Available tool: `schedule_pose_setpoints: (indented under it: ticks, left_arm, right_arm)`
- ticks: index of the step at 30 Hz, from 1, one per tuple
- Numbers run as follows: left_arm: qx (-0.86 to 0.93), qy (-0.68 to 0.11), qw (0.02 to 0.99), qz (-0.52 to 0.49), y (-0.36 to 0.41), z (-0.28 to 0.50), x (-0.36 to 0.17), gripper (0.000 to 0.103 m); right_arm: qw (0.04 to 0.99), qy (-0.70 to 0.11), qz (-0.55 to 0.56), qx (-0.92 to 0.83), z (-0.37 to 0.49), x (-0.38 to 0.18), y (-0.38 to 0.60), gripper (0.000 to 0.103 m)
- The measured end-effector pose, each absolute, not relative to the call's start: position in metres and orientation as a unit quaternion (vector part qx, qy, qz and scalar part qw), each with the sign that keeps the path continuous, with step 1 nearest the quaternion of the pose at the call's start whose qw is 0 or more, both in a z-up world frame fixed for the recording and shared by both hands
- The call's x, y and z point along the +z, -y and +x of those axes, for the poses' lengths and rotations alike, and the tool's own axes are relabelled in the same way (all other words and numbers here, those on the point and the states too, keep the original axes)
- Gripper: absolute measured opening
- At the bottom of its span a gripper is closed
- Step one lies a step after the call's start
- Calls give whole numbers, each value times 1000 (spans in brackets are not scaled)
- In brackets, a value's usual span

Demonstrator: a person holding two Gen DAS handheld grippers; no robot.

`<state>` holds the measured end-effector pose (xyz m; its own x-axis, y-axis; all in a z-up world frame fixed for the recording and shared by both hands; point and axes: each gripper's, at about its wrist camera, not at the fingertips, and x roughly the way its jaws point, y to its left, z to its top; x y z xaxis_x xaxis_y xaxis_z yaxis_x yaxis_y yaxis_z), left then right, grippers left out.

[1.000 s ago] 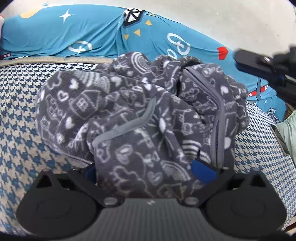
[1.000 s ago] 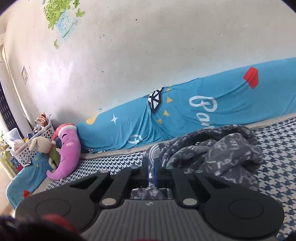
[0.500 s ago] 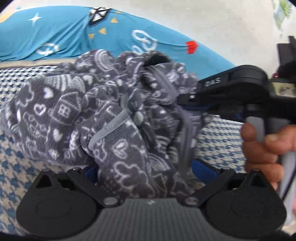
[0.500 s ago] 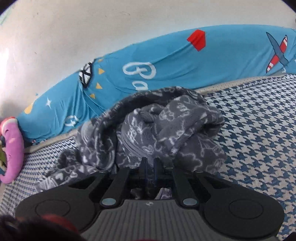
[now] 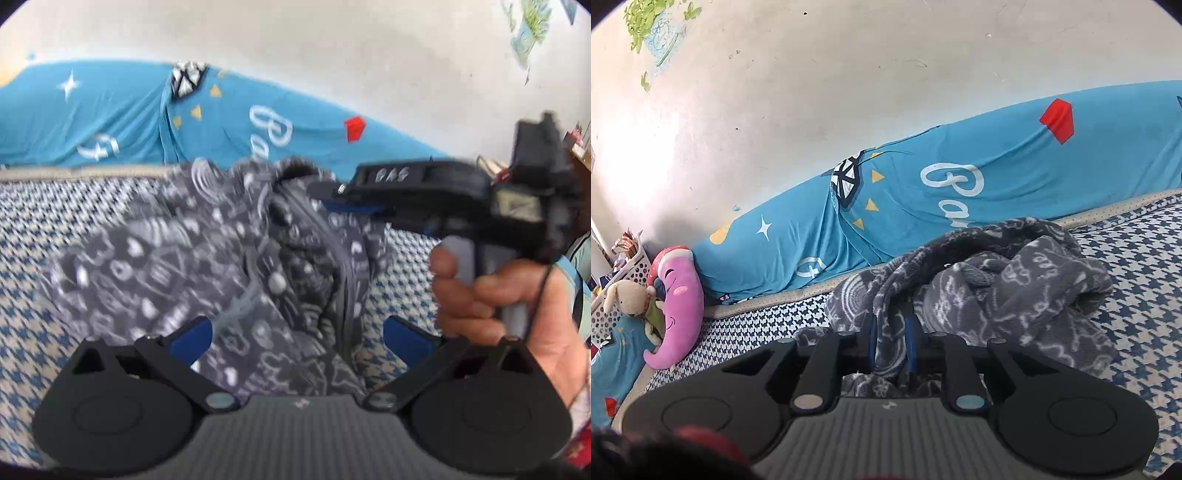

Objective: Fold clothes

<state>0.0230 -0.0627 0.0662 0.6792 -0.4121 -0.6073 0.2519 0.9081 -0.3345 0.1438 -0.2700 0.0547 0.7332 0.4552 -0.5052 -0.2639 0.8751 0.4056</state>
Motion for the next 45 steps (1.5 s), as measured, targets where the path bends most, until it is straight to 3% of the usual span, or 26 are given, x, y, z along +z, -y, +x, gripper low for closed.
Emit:
schedule_pose_setpoints:
  ticks: [10,19,20,24,45]
  left_arm:
    - [-78,-369,922,-83,33,36,60,103]
    - [-39,-382,917,-105,5,43,58,103]
    - [-37,-382,917,-106,2,43,58,103]
    - [-26,-381,917,-110,-7,42,58,103]
    - [120,-296,930,-183,-112,21,78,103]
  right_arm:
    - [918,-305,165,191,157,46,239,35]
    - [929,-301,165,141,177,28,225,35]
    - [928,-303,165,138,178,26,224,35]
    - [930,-301,160,138,180,22,217,11]
    - [897,-247,181,319,126,70,129,9]
